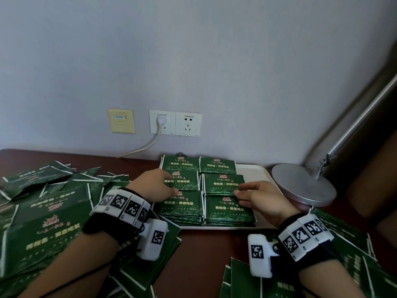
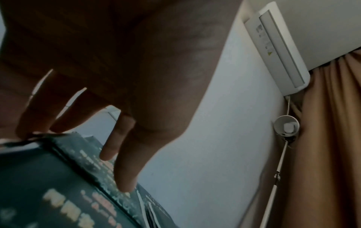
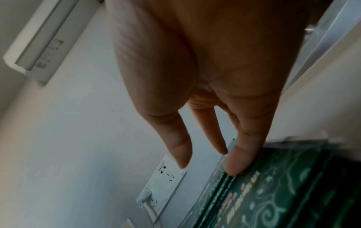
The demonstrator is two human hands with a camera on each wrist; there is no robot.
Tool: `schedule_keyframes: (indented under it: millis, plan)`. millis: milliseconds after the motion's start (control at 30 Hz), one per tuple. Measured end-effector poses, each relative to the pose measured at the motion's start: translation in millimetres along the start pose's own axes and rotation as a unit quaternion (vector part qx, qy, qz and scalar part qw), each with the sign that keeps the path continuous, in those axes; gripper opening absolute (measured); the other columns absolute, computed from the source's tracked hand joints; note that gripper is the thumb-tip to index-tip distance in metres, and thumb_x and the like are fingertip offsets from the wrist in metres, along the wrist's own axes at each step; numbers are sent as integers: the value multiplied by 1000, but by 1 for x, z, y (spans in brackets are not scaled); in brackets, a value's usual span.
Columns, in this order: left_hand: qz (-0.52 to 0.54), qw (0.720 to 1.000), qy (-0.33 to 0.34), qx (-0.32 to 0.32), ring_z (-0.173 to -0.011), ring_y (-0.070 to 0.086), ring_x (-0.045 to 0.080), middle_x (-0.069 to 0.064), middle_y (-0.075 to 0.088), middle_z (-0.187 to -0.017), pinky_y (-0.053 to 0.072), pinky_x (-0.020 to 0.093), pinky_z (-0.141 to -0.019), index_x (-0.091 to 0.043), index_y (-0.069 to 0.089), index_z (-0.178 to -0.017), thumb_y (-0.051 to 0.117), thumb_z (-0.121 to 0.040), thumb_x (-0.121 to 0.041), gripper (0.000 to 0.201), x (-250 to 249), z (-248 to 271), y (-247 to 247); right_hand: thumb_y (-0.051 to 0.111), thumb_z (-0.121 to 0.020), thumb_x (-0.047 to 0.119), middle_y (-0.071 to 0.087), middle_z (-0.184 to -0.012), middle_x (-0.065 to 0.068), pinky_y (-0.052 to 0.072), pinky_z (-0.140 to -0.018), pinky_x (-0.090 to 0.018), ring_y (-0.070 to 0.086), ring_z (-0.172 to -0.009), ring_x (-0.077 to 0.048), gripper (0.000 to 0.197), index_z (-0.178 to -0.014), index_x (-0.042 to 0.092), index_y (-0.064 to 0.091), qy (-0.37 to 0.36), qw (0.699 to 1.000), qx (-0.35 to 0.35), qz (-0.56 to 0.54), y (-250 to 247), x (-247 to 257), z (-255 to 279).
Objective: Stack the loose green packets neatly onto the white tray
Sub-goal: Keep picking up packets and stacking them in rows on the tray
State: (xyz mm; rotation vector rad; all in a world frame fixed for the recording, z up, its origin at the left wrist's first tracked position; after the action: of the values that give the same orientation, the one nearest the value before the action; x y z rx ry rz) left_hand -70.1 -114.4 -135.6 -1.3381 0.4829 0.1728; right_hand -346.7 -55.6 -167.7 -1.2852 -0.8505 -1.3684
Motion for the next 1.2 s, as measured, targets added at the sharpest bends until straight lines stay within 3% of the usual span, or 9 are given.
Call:
schedule_keyframes:
  millis: [100, 167, 300, 433, 633, 867, 1033, 1133, 1200]
  plan:
    - [-26, 1000, 8, 13, -134, 47, 22, 2, 46, -151, 38, 35, -110, -26, 48, -145, 68, -87, -52, 66, -5, 7, -3, 76, -84, 6, 66, -116, -13, 57, -84, -30, 69, -95, -23, 48, -128, -1, 58, -6, 998, 24, 59, 5, 4, 5]
    - [-43, 998, 37, 5, -134, 47, 22, 1, 45, -151, 36, 37, -112, -26, 48, -144, 66, -89, -51, 64, -15, 17, -13, 77, -84, 12, 63, -121, -4, 58, -78, -26, 69, -93, -18, 54, -133, 6, 57, -39, 991, 32, 126, 6, 18, 15]
    - [-13, 993, 114, -35, -121, 56, 16, -2, 55, -142, 41, 30, -101, -27, 58, -134, 64, -89, -54, 54, -43, 46, -41, 82, -69, 47, 67, -115, 12, 57, -85, -33, 67, -99, -12, 47, -112, 32, 71, -131, 963, -7, 236, 2, 62, 48]
    - [-44, 986, 162, -1, -108, 64, 13, -3, 70, -118, 46, 23, -92, -20, 70, -117, 67, -90, -46, 38, -74, 74, -26, 79, -80, 37, 73, -94, 6, 52, -61, -22, 67, -78, -8, 26, -102, 26, 73, -138, 951, 80, 264, 16, 72, 90]
    - [-133, 969, 175, 112, -89, 63, 8, -18, 64, -92, 51, 32, -89, -25, 74, -105, 70, -86, -50, 31, -70, 138, 1, 73, -83, 47, 71, -97, 14, 49, -84, -25, 65, -91, -3, 35, -114, 30, 70, -104, 842, 211, 486, 33, 52, 161]
    - [-244, 934, 98, 243, -96, 58, 11, -11, 64, -105, 45, 35, -99, -22, 56, -134, 77, -77, -52, 68, -21, 211, 38, 87, -72, 31, 66, -116, 11, 51, -100, -36, 64, -103, -10, 65, -129, 27, 58, -74, 783, 337, 518, 61, -1, 226]
    - [-278, 940, 70, 183, -130, 49, 25, 4, 46, -147, 44, 39, -105, -18, 36, -149, 85, -70, -47, 97, -1, 233, 50, 90, -67, 24, 46, -132, 5, 43, -102, -31, 48, -122, -19, 86, -141, 27, 47, -149, 707, 323, 611, 88, -13, 243]
    - [-219, 961, 60, 161, -137, 44, 26, 5, 40, -154, 40, 39, -109, -15, 25, -154, 84, -74, -37, 101, 2, 242, 51, 91, -65, 20, 48, -130, 4, 45, -101, -31, 50, -118, -17, 82, -136, 25, 51, -139, 727, 306, 599, 88, -14, 242]
    - [-196, 965, 74, 157, -134, 47, 25, 6, 44, -150, 41, 37, -109, -12, 32, -151, 85, -74, -34, 95, 3, 245, 47, 92, -63, 18, 59, -118, 4, 49, -94, -30, 57, -106, -15, 63, -118, 24, 62, -162, 752, 280, 575, 83, -12, 240]
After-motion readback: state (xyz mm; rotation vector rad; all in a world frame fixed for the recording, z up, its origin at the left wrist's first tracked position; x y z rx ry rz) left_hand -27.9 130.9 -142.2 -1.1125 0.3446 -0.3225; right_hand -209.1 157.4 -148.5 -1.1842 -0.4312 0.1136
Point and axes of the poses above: each hand's wrist, its own z-axis away from the middle knuckle, its own y-axis out of the palm, x = y × z, the point moved 6 cm from there along -z, towards the middle knuckle
